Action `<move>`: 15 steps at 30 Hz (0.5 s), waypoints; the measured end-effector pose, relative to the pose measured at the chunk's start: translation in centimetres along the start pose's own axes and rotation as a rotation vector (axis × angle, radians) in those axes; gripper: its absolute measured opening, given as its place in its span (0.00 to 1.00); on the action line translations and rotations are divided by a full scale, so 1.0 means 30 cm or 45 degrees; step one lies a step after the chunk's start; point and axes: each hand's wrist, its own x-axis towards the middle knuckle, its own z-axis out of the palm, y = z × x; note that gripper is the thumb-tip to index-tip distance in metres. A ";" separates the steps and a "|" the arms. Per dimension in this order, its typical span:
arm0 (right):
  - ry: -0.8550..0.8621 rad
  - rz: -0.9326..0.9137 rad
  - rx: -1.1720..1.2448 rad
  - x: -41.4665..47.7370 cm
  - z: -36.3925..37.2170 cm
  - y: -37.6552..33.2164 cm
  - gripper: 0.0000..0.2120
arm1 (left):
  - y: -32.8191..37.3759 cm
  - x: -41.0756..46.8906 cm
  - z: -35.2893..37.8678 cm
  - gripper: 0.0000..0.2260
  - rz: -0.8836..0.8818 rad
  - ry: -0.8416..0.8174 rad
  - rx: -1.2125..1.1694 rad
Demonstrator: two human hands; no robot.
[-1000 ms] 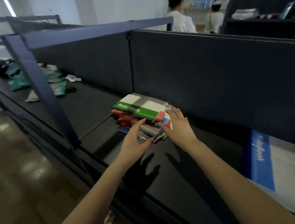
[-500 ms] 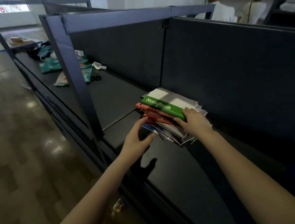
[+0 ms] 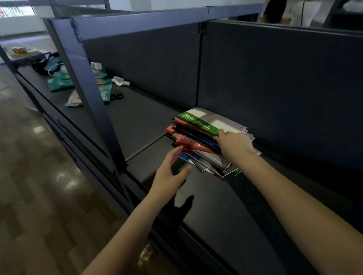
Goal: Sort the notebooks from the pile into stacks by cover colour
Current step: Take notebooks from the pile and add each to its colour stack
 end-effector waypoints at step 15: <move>0.040 -0.085 -0.046 -0.282 -0.058 -0.034 0.17 | 0.094 -0.049 0.080 0.26 -0.106 0.096 -0.527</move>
